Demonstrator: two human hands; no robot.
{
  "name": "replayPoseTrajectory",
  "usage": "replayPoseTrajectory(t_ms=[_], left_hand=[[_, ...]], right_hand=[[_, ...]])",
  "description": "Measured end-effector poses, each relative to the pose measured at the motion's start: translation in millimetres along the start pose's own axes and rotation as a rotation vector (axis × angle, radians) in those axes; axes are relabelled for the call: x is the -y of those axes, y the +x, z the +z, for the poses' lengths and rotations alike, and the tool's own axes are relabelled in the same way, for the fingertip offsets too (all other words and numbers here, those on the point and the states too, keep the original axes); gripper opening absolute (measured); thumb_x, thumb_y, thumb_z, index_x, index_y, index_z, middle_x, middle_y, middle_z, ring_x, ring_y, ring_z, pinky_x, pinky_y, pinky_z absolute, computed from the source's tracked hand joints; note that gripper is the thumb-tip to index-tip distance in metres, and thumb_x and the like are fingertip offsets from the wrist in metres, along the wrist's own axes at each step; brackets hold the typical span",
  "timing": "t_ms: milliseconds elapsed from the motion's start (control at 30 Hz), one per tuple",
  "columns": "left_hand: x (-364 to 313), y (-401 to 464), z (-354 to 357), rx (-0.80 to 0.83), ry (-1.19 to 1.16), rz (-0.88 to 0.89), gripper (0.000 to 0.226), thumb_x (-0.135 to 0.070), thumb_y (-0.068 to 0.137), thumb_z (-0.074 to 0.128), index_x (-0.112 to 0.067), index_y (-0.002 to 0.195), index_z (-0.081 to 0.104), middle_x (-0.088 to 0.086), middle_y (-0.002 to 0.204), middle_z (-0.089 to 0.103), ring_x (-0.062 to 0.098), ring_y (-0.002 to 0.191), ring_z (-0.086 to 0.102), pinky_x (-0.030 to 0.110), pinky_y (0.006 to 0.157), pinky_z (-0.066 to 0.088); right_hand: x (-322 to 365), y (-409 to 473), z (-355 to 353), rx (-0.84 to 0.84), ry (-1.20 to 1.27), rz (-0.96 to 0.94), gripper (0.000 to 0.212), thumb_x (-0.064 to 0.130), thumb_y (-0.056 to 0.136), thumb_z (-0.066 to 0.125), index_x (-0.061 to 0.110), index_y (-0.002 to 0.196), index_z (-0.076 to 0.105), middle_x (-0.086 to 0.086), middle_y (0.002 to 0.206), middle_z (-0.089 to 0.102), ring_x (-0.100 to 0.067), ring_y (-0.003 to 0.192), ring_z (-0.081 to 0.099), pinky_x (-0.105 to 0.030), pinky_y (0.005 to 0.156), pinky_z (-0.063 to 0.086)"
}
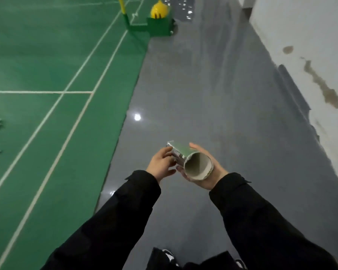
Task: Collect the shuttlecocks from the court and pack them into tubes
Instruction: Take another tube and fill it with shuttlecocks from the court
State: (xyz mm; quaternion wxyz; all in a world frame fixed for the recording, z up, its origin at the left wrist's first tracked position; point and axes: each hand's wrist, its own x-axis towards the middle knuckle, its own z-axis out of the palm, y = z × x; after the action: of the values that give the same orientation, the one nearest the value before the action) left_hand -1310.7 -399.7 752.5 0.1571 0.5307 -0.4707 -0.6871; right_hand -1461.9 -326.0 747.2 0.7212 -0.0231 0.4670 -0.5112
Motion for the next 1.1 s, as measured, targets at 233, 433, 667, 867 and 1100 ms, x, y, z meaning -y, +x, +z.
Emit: replayPoseTrajectory(t_ms=[233, 433, 667, 867, 1100], left_hand=[[-0.2, -2.1, -192.7, -0.255, -0.513, -0.13, 0.03, -0.038, 0.104, 0.056, -0.01, 0.111, 0.062, 0.002, 0.072, 0.067, 0.013, 0.05, 0.06, 0.023, 0.049, 0.05], [0.8, 32.6, -346.5, -0.392, -0.771, -0.102, 0.065, -0.067, 0.095, 0.054, -0.009, 0.12, 0.07, 0.009, 0.086, 0.074, 0.026, 0.084, 0.07, 0.039, 0.08, 0.057], [-28.4, 76.9, -560.9, -0.691, -1.018, 0.052, 0.064, -0.062, 0.095, 0.059, -0.003, 0.119, 0.065, 0.015, 0.089, 0.076, 0.031, 0.09, 0.071, 0.047, 0.094, 0.056], [-30.2, 80.6, -724.1, -1.027, -1.245, 0.099, 0.069, -0.064, 0.088, 0.068, -0.007, 0.127, 0.061, 0.017, 0.106, 0.073, 0.034, 0.098, 0.072, 0.049, 0.086, 0.06], [-10.5, 107.6, -914.4, -1.107, -1.345, 0.143, 0.061, -0.058, 0.095, 0.061, -0.005, 0.126, 0.059, 0.02, 0.115, 0.071, 0.032, 0.093, 0.071, 0.045, 0.074, 0.06]], right_hand=[[-45.4, 123.8, 185.2, 0.187, -0.386, 0.163, 0.053, 0.042, 0.098, 0.061, 0.0, 0.129, 0.064, -0.02, 0.099, 0.072, -0.028, 0.079, 0.07, -0.037, 0.07, 0.057], [-81.5, 232.1, 327.4, 0.295, -0.759, 0.173, 0.05, 0.038, 0.088, 0.075, 0.012, 0.129, 0.061, -0.02, 0.107, 0.072, -0.028, 0.086, 0.071, -0.04, 0.075, 0.057], [-112.4, 362.3, 517.8, 0.503, -0.845, 0.292, 0.044, 0.037, 0.094, 0.071, 0.012, 0.129, 0.062, -0.026, 0.13, 0.065, -0.034, 0.102, 0.067, -0.049, 0.095, 0.055], [-145.2, 441.1, 665.7, 0.698, -1.047, 0.463, 0.049, 0.045, 0.088, 0.074, 0.018, 0.128, 0.065, -0.019, 0.12, 0.072, -0.028, 0.091, 0.069, -0.042, 0.076, 0.058], [-222.1, 556.6, 829.9, 0.689, -1.18, 0.358, 0.071, 0.031, 0.068, 0.091, 0.016, 0.128, 0.055, -0.018, 0.117, 0.071, -0.028, 0.084, 0.071, -0.049, 0.077, 0.058]])
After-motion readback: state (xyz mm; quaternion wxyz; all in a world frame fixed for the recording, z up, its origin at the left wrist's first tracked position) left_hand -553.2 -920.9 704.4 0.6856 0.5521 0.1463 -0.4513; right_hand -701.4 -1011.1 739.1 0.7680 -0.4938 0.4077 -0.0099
